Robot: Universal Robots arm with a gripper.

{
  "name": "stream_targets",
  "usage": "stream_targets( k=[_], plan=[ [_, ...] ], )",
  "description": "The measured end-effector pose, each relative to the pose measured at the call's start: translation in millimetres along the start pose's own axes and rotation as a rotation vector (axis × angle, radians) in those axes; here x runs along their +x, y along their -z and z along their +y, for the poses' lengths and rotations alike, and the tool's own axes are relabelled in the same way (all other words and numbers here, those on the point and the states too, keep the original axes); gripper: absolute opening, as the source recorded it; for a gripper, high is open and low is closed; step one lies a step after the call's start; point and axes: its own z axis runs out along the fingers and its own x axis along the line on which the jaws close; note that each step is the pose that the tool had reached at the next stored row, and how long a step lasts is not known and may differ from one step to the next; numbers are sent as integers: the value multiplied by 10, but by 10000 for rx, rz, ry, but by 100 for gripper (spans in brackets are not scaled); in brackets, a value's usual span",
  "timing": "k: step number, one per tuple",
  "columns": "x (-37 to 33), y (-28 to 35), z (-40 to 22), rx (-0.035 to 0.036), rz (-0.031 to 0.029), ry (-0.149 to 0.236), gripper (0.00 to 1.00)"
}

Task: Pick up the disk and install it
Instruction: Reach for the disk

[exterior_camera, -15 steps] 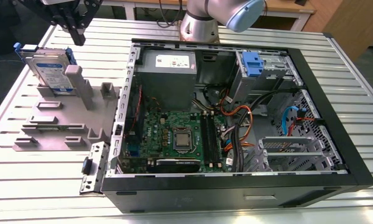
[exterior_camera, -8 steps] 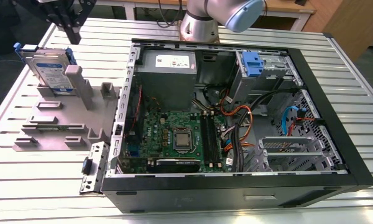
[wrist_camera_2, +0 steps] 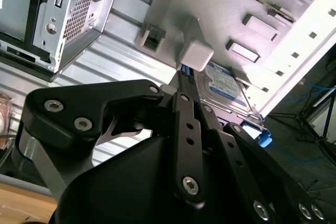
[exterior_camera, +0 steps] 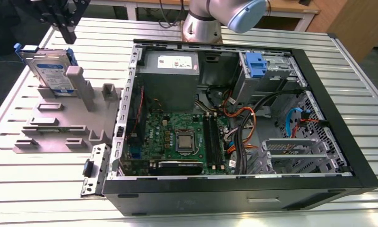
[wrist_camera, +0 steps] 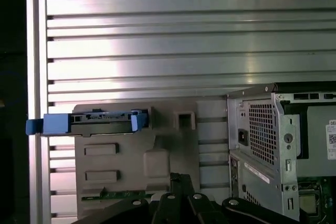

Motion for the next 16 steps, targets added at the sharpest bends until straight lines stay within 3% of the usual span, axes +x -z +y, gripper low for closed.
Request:
stream_targets(
  k=[9,16],
  plan=[
    [91,-4,11,0,0,0,11],
    [108,-5,12,0,0,0,11]
  ],
)
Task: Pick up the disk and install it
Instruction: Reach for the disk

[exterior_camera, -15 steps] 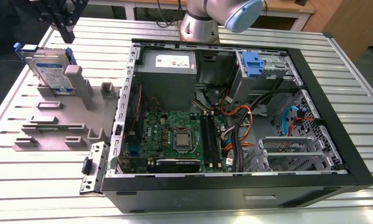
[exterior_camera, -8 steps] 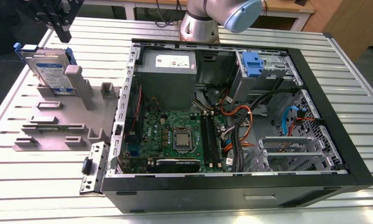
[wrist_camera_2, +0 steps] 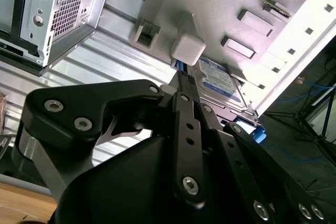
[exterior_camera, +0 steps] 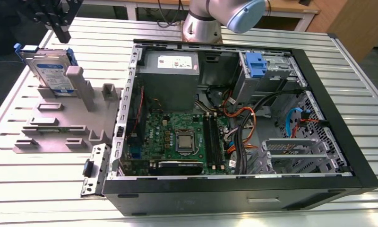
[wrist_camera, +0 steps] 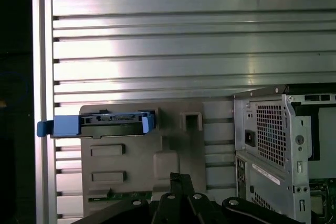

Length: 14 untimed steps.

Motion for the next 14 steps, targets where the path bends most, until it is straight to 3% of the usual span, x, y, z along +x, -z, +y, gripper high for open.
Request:
stream_targets(
  k=[8,14],
  plan=[
    [15,0,-1,0,0,-1,11],
    [85,1,-4,0,-1,0,11]
  ],
)
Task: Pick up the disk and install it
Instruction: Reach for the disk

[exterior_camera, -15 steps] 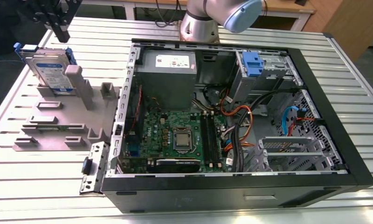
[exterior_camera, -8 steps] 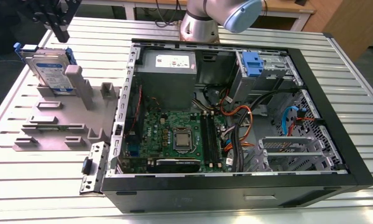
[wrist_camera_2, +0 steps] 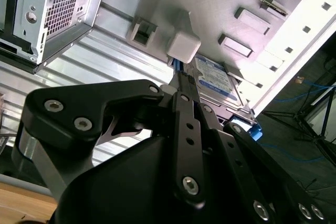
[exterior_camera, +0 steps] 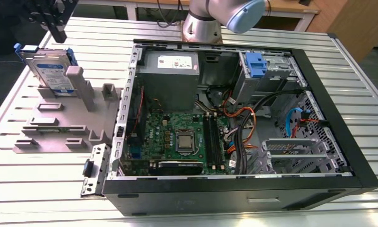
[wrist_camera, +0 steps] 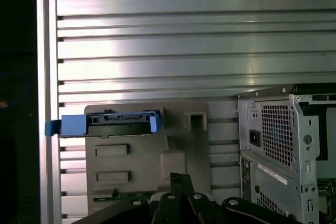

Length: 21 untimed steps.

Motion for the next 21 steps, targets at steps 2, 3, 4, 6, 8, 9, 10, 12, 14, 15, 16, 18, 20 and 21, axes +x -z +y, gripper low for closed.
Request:
stream_targets(
  k=[2,3,4,6,8,9,10,12,14,15,16,18,20,21],
  plan=[
    [43,0,-1,1,1,0,11],
    [64,-1,1,0,2,0,11],
    [88,-2,4,0,1,0,11],
    [135,-4,16,0,2,-1,11],
    [186,-6,34,1,8,0,11],
    [213,-8,41,1,12,-1,11],
    [243,-9,47,2,19,-1,11],
    [299,-11,59,2,33,-2,11],
    [353,-13,67,4,53,-3,11],
    [376,-15,70,3,62,-3,11],
    [399,-16,73,4,72,-4,11],
    [440,-19,80,5,92,-4,11],
    [468,-21,84,7,111,-5,11],
    [477,-22,85,7,116,-5,11]
  ],
)
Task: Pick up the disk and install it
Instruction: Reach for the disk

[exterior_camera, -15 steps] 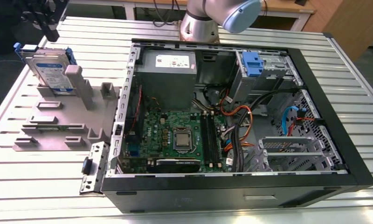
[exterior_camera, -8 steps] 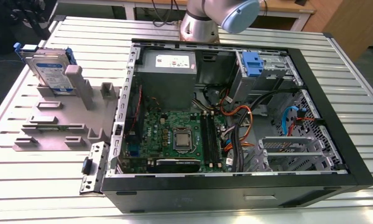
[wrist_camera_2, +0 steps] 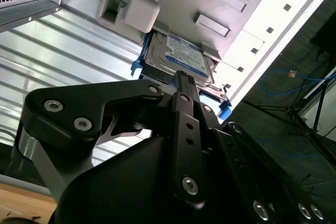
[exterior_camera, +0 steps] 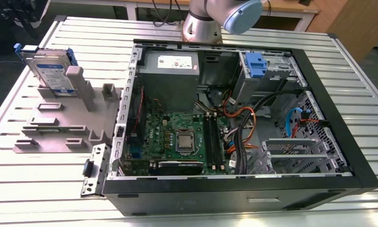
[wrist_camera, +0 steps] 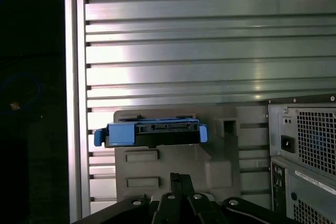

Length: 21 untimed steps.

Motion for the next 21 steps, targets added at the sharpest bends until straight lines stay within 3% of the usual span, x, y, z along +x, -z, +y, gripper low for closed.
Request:
stream_targets(
  k=[13,21],
  plan=[
    [12,-2,-1,0,8,0,11],
    [81,-1,-3,1,9,0,11]
  ],
)
